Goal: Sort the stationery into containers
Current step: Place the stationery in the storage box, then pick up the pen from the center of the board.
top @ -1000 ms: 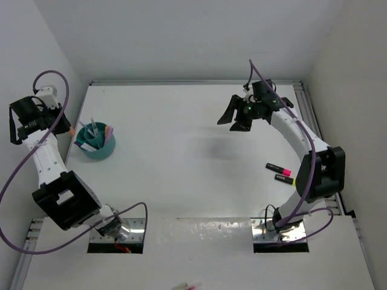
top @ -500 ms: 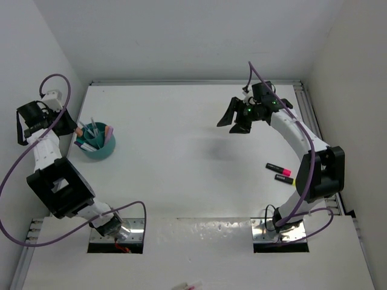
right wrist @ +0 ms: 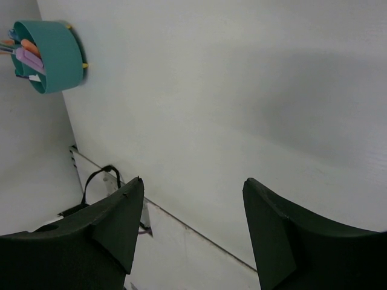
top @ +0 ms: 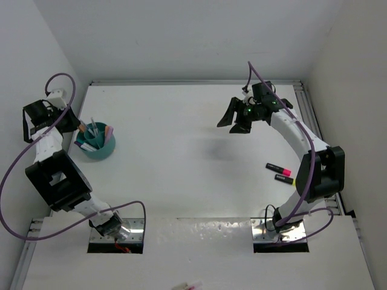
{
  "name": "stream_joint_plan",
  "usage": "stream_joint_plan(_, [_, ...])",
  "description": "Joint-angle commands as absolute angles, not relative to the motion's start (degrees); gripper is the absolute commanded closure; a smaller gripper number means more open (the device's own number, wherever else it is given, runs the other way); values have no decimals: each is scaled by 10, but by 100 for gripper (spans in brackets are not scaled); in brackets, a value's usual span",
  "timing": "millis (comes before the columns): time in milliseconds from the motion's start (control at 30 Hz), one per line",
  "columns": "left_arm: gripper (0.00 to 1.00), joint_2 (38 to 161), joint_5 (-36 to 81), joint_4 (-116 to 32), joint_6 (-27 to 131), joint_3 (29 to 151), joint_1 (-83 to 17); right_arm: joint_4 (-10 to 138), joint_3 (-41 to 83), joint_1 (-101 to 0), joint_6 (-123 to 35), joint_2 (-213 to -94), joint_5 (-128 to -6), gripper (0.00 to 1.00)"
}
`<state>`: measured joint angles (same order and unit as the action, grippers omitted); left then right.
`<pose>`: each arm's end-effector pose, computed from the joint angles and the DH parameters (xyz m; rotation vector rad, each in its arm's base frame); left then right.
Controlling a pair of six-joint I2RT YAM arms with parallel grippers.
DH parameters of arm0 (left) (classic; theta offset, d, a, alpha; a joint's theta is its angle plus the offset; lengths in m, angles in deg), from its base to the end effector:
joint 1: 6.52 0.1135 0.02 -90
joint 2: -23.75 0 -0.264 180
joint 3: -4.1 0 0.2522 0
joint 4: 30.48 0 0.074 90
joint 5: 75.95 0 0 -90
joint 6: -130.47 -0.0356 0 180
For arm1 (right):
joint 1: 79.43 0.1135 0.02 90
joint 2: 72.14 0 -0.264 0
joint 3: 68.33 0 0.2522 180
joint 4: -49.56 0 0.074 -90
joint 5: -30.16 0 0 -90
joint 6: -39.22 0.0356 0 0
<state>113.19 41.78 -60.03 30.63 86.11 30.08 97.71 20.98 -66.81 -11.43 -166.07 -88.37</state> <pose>0.2923 0.1964 0.2814 -0.2363 2.1198 -0.0639 0.3409 0.0938 0.2727 0.3846 2.5824 0.9784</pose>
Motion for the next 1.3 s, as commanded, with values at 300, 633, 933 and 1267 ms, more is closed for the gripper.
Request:
stream_joint_plan(300, [41,1107,453,-601,286,886,300,1101,263,-683,-320,-1646,-775,37])
stream_joint_plan(633, [38,979,497,-683,140,949,243,1196,154,-724,-490,-1534,-589,53])
stream_joint_plan(933, [38,894,442,-804,73,939,26,1133,-9,-792,-663,-1490,-533,52])
stream_joint_plan(1267, [38,865,389,-801,95,899,-106,1051,-9,-818,-766,-1603,-537,53])
